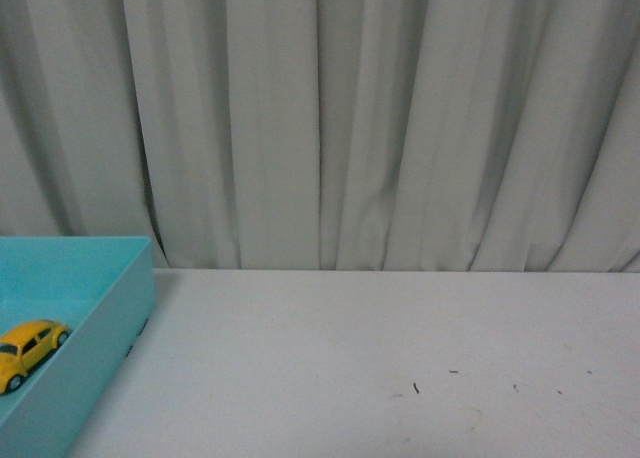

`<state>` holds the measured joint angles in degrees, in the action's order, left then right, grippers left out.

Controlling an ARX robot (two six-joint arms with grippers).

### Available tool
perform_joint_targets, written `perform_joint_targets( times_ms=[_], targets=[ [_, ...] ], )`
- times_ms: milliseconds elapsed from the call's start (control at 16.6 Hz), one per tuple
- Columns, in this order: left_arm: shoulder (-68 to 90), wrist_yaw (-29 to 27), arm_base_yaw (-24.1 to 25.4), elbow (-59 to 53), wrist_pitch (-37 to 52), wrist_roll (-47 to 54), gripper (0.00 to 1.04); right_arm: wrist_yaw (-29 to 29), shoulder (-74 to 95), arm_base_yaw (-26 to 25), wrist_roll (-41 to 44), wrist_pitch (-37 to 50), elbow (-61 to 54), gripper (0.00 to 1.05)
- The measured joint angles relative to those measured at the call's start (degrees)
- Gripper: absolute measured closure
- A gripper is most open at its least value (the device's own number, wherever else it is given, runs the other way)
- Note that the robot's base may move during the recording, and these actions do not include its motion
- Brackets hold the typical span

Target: Wind up and store yellow beetle toy

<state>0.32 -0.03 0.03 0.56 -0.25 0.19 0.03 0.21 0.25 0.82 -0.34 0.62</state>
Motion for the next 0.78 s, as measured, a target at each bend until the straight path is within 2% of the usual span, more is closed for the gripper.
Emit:
perform_joint_targets(
  times_ms=[784],
  targets=[
    [0.0, 0.0, 0.0, 0.0, 0.1, 0.0, 0.07, 0.0, 0.0, 0.0, 0.0, 0.1, 0.0, 0.07]
  ],
)
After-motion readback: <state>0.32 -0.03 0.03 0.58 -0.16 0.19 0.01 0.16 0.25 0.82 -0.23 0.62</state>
